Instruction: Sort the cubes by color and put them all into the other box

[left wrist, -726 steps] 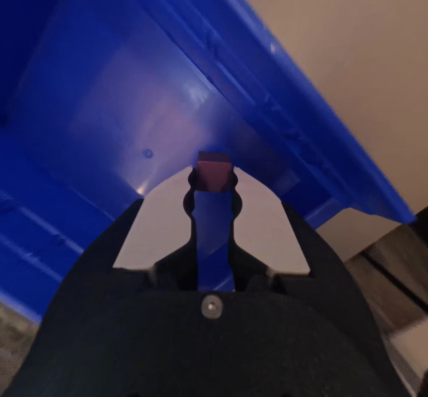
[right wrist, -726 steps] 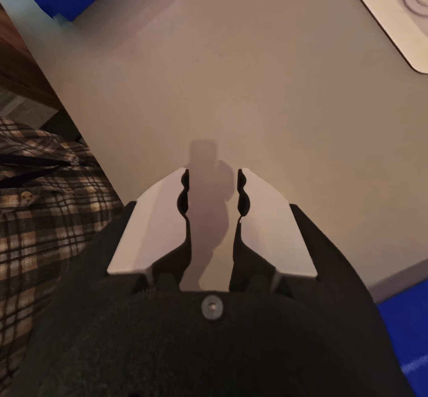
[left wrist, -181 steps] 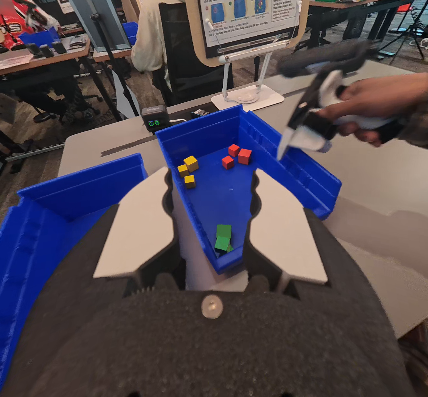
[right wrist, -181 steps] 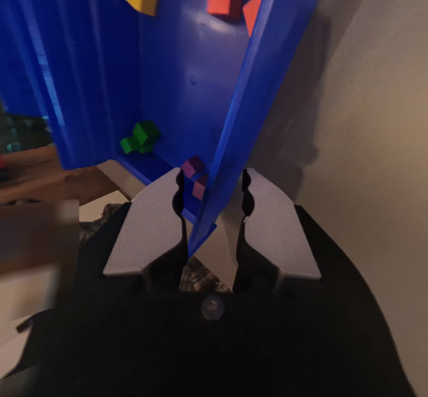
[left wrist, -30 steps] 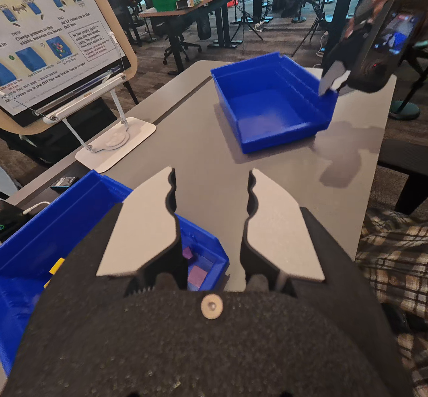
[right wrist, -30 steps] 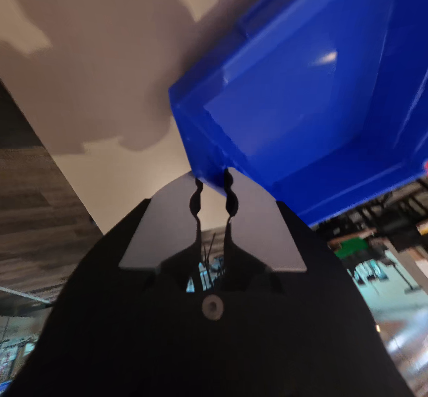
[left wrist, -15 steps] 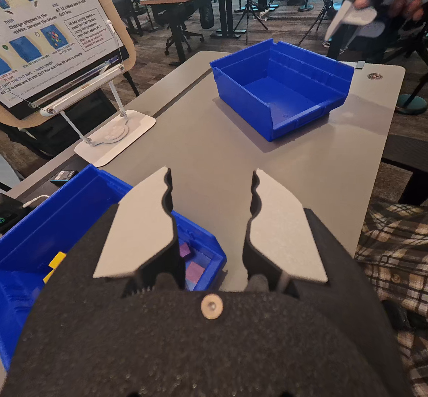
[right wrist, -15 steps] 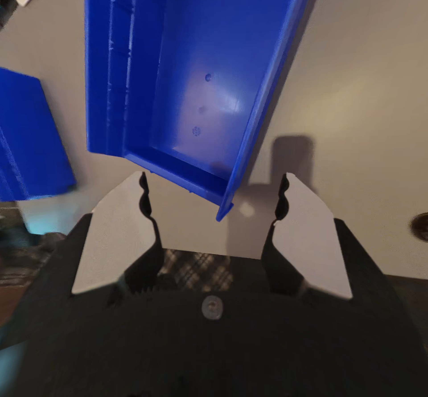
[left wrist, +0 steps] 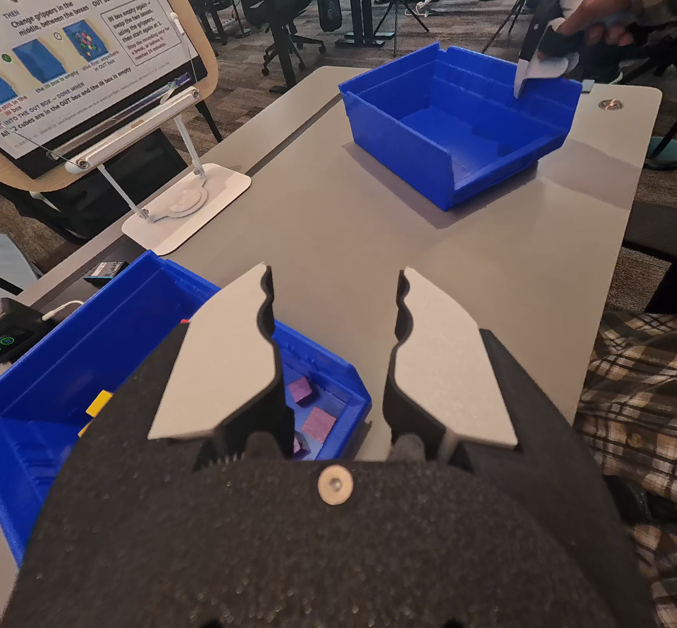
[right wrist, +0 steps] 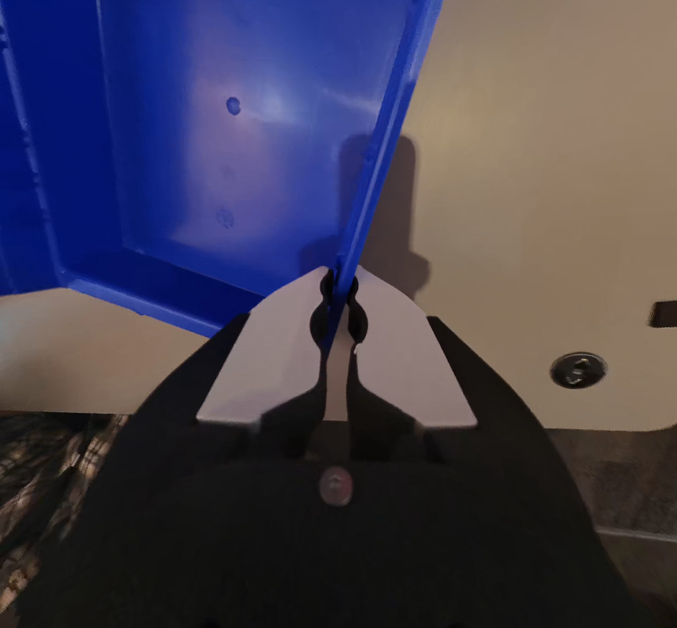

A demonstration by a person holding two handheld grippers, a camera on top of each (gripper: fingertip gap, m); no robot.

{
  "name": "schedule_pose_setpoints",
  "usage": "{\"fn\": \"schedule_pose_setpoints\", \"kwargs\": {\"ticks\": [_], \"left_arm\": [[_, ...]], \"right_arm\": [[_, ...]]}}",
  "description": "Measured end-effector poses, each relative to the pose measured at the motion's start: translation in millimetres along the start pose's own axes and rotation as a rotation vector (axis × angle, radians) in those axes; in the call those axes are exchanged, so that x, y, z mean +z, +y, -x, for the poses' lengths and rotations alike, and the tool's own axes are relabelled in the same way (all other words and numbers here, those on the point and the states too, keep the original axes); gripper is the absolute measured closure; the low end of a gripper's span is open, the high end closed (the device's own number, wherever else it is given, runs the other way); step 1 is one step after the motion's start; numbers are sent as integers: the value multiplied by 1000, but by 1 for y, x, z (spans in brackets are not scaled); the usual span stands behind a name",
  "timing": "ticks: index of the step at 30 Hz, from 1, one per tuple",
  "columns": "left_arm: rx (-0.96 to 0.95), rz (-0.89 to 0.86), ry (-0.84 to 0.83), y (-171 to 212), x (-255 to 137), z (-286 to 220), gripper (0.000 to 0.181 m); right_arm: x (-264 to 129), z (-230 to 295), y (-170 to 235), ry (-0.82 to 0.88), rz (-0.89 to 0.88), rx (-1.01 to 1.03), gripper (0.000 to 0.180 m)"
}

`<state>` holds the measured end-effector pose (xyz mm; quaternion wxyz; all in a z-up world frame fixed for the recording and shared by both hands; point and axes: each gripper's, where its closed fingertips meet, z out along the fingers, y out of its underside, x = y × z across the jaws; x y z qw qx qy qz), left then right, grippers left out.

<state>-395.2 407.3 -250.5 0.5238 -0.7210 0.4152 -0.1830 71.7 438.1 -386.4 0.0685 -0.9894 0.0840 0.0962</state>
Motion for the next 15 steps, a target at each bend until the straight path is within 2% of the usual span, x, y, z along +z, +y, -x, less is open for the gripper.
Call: {"fn": "schedule_pose_setpoints", "kwargs": {"ticks": [15], "left_arm": [[29, 97, -25, 20, 29, 7, 120]], "right_arm": [[-14, -107, -52, 68, 53, 19, 174]]}}
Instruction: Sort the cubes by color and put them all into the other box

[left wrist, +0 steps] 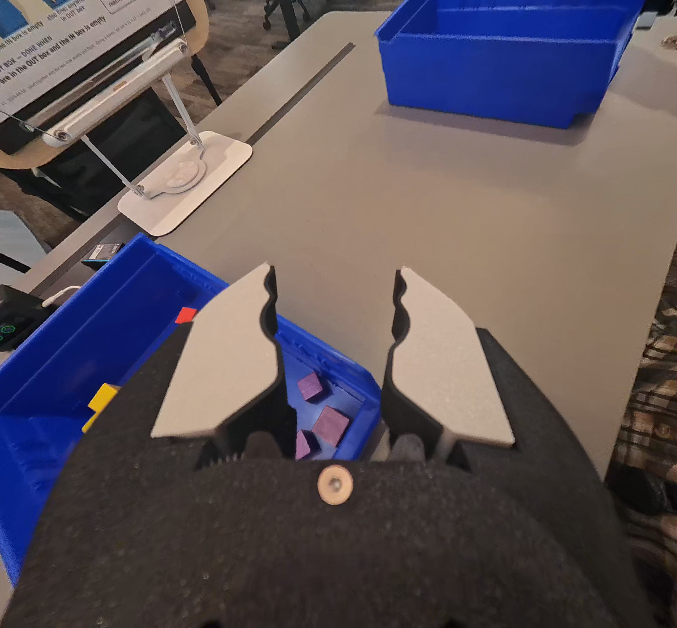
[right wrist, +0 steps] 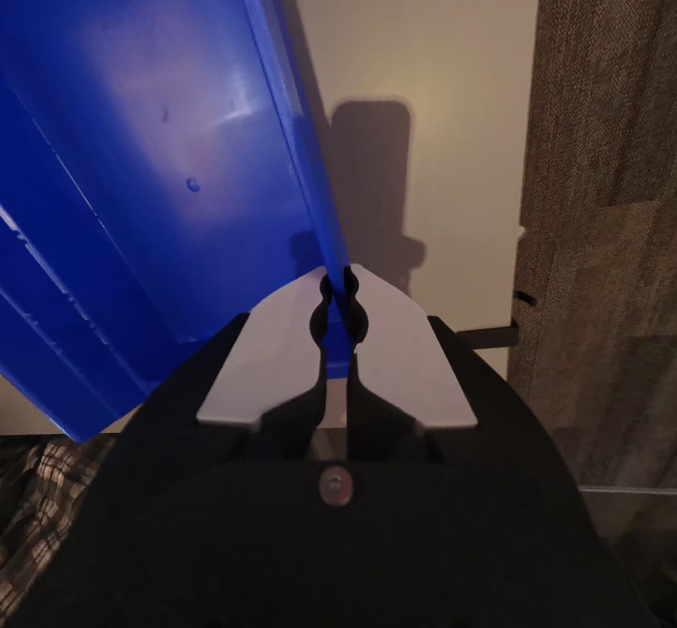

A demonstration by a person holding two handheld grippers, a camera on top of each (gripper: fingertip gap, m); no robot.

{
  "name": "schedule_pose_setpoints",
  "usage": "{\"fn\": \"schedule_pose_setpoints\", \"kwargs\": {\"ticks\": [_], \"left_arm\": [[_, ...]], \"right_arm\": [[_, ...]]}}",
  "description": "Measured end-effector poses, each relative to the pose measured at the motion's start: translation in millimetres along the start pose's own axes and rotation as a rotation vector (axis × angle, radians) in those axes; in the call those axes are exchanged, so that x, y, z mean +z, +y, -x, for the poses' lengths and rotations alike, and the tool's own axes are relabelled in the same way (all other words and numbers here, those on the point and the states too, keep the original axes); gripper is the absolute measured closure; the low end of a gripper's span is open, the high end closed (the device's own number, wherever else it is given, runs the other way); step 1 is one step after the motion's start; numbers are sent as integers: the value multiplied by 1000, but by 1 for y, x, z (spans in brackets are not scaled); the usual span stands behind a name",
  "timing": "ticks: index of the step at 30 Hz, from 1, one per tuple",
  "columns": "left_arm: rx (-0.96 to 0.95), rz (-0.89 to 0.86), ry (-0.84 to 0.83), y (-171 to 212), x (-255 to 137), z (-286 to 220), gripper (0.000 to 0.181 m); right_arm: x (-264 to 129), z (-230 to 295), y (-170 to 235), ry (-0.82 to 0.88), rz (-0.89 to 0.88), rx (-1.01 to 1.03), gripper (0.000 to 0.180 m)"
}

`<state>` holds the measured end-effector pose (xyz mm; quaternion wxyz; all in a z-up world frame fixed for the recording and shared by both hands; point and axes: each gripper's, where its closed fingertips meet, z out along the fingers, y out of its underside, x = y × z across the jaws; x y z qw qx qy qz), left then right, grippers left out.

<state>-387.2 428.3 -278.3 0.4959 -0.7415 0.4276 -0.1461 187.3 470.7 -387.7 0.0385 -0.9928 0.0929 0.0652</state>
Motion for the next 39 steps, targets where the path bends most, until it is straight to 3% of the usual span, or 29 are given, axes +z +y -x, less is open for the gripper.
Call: {"fn": "schedule_pose_setpoints", "kwargs": {"ticks": [10, 20, 21, 25, 29, 33, 36, 39], "left_arm": [[-37, 47, 28, 11, 25, 2, 120], [-63, 23, 21, 8, 30, 7, 120], [-65, 19, 18, 8, 30, 8, 119], [-85, -10, -6, 5, 28, 15, 114], [-101, -52, -48, 0, 20, 25, 111], [-110, -98, -101, -6, 9, 36, 110], [-113, -82, -154, -2, -1, 47, 108], [-132, -37, -273, 11, -21, 71, 106]], "right_arm": [[-6, -53, -19, 38, -7, 4, 174], [-10, -70, -25, 44, 7, -49, 171], [-15, -67, -25, 27, -4, -78, 154], [-61, -68, -37, 108, -149, -141, 115], [-136, 9, -60, -37, -538, -257, 99], [-190, 130, -41, -179, -864, -485, 89], [-190, 214, -6, -254, -1004, -661, 88], [-161, 283, 23, -344, -1139, -812, 89]]}}
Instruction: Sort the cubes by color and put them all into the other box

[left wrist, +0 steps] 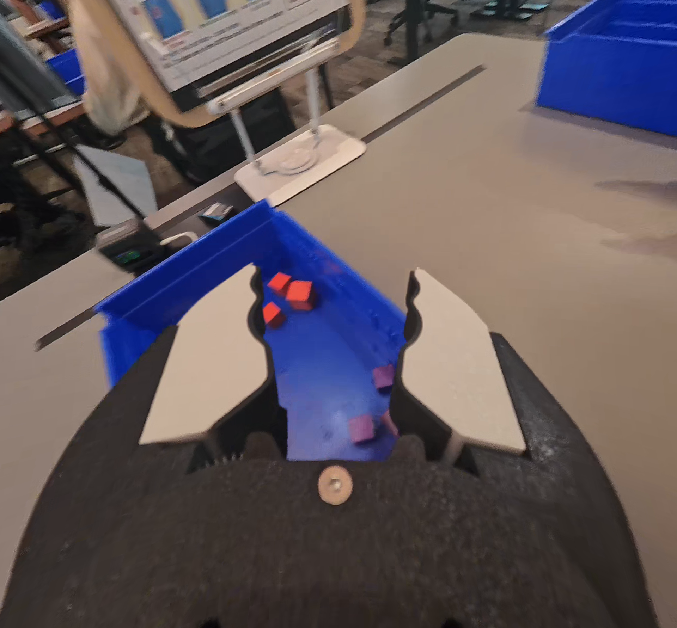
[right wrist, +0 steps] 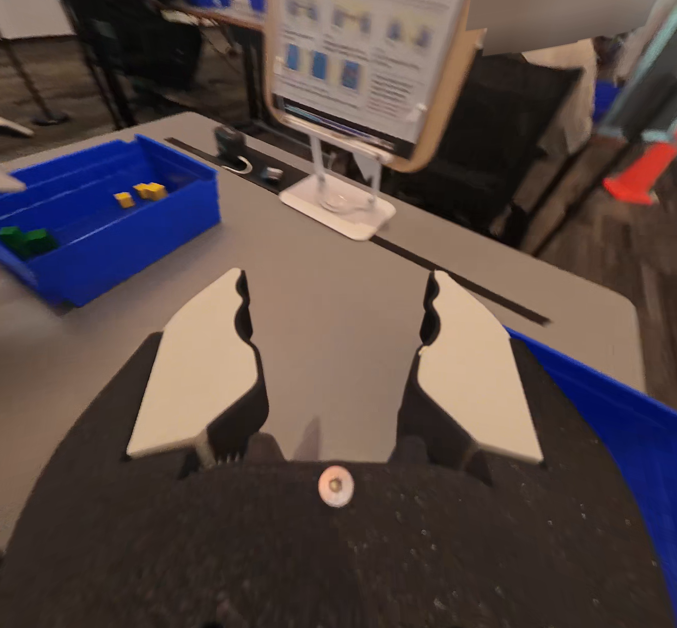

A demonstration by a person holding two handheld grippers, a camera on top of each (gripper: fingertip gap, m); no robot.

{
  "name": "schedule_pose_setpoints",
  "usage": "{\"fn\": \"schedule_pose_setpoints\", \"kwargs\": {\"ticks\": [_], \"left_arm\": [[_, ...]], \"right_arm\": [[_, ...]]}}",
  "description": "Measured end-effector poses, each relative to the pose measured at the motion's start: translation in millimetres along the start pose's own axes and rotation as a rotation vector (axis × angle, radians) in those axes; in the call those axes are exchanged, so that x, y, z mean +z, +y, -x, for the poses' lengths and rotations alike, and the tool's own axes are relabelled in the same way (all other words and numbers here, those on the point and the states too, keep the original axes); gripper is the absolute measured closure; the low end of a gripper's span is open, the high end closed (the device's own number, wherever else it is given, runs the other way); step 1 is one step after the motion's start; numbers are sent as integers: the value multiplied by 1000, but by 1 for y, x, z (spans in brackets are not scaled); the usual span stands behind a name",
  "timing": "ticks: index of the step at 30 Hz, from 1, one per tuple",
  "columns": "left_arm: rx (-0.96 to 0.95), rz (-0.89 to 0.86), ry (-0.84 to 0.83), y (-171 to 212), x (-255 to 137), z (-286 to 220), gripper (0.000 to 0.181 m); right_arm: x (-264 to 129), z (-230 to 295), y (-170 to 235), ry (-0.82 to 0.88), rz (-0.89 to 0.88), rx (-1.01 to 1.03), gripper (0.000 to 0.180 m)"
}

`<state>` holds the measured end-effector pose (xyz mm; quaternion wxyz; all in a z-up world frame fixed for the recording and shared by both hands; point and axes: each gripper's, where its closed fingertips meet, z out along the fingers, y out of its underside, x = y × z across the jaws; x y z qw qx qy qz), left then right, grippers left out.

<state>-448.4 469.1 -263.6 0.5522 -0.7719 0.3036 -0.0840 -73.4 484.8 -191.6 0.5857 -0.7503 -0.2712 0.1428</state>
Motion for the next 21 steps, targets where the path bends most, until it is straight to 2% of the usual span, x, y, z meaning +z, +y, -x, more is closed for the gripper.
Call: {"fn": "schedule_pose_setpoints", "kwargs": {"ticks": [4, 7, 10, 14, 18, 21], "left_arm": [[-51, 154, -149, 36, -19, 56, 108], [-82, 328, -235, 69, -34, 93, 108], [-109, 464, -311, 95, -45, 119, 109], [-189, 628, -339, 131, -52, 133, 109], [-294, 711, -308, 156, -52, 133, 116], [-344, 767, -270, 173, -49, 131, 137]], "right_arm": [[59, 62, 40, -147, -91, -82, 94], [106, 79, 78, -234, -78, -76, 96], [136, 79, 104, -288, -58, -54, 98], [143, 73, 114, -305, -111, 11, 104], [136, 69, 121, -335, -117, 70, 104], [133, 69, 120, -360, -113, 100, 104]]}}
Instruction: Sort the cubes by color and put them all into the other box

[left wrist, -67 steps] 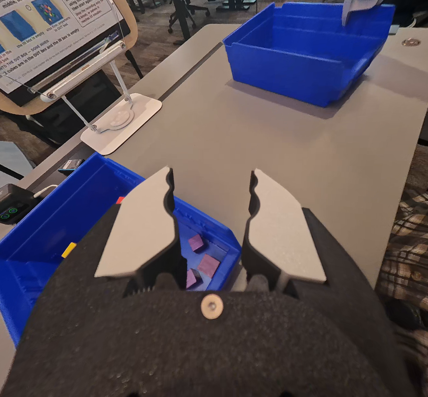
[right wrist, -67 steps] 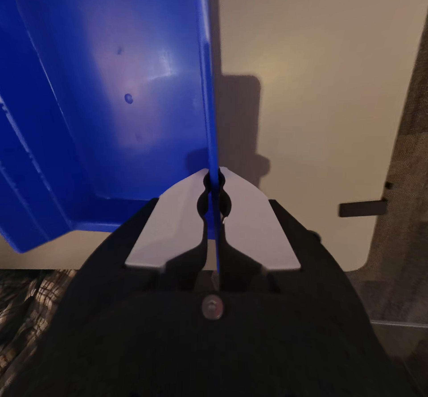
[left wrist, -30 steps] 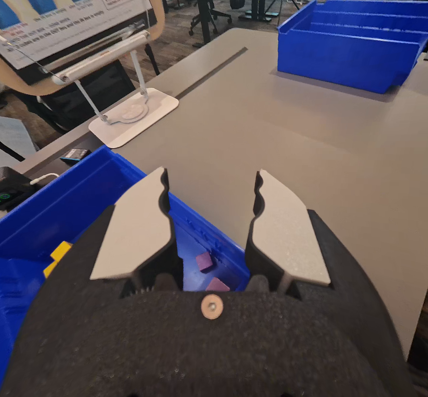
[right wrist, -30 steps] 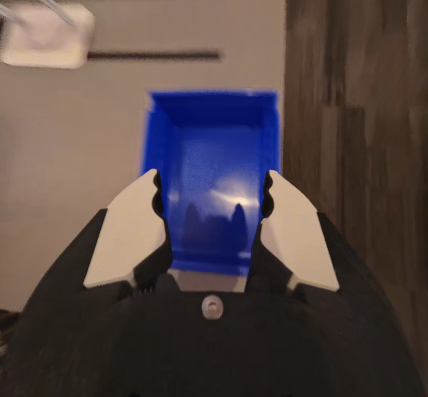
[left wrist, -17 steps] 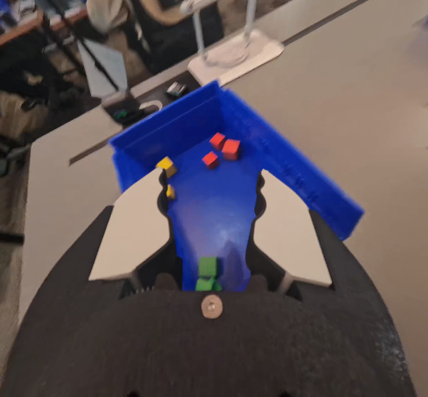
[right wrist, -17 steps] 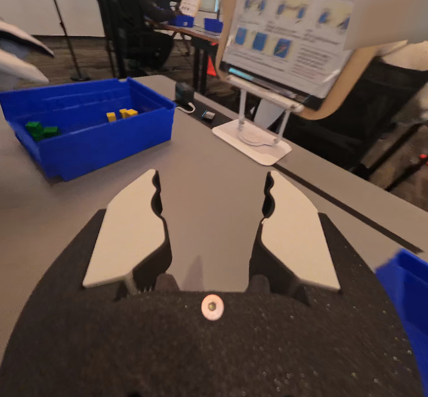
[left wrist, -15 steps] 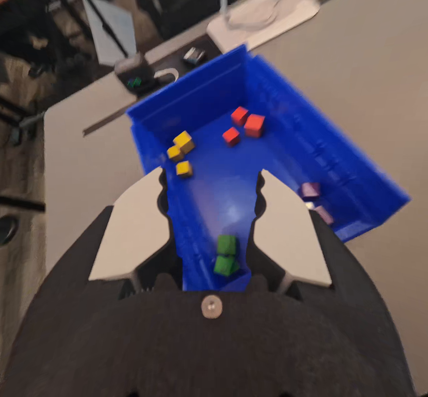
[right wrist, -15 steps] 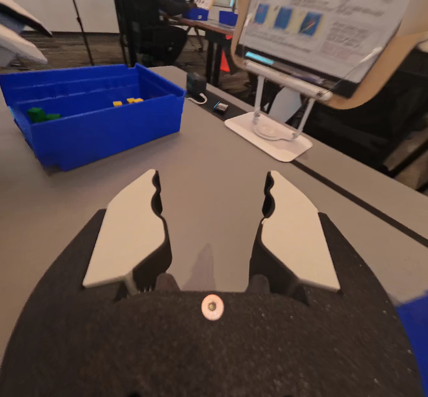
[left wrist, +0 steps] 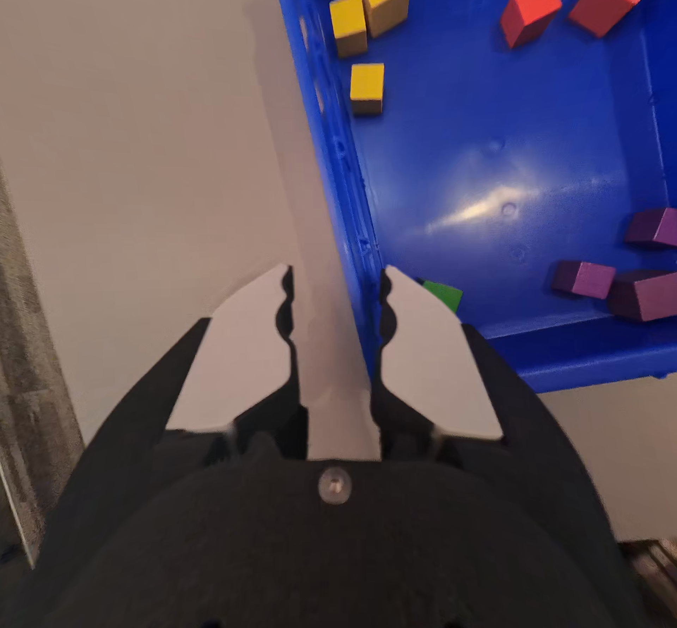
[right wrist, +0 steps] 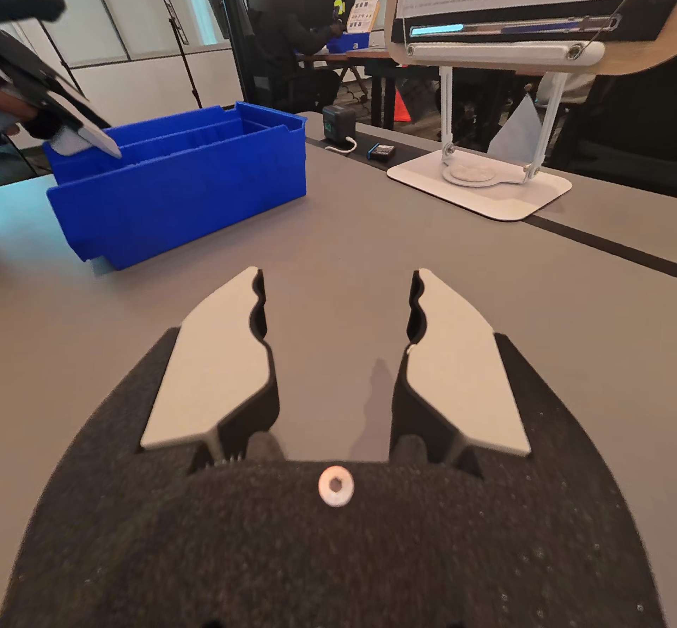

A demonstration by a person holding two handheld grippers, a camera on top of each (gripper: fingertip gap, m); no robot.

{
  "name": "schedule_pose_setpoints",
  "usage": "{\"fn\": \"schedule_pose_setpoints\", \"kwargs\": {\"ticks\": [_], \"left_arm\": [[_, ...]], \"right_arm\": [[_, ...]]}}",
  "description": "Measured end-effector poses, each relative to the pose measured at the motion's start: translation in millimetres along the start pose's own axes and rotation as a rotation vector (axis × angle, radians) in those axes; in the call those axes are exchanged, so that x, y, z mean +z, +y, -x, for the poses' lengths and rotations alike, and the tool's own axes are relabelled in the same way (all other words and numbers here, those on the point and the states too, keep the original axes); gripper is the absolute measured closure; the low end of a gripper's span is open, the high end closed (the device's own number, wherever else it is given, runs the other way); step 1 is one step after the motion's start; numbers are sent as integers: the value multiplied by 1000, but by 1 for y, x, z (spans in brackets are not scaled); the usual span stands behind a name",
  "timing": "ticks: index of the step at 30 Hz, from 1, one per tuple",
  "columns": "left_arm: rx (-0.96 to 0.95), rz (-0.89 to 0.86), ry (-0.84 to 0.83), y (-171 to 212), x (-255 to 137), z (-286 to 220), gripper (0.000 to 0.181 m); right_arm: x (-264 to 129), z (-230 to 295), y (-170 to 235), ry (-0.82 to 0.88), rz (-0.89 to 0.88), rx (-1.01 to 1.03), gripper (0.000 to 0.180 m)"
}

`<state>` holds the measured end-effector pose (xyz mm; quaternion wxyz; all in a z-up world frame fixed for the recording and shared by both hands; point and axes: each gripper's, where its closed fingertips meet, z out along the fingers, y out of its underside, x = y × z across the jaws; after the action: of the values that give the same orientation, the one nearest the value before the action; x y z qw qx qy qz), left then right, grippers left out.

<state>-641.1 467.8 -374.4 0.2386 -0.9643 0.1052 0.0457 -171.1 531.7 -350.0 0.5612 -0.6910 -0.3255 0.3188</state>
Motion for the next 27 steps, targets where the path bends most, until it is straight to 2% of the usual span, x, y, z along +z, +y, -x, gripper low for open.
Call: {"fn": "schedule_pose_setpoints", "kwargs": {"ticks": [3, 8, 12, 27], "left_arm": [[-13, 52, 143, 5, 8, -16, 170], [-133, 82, 241, 4, 10, -9, 174], [-161, 89, 209, 14, 7, 14, 176], [-284, 88, 138, 95, -21, 128, 176]], "right_arm": [[2, 1, 4, -7, 32, -6, 104], [5, 8, 10, -29, 78, -34, 107], [5, 13, 7, -43, 72, -50, 109], [9, 19, 10, -58, 79, -46, 116]]}}
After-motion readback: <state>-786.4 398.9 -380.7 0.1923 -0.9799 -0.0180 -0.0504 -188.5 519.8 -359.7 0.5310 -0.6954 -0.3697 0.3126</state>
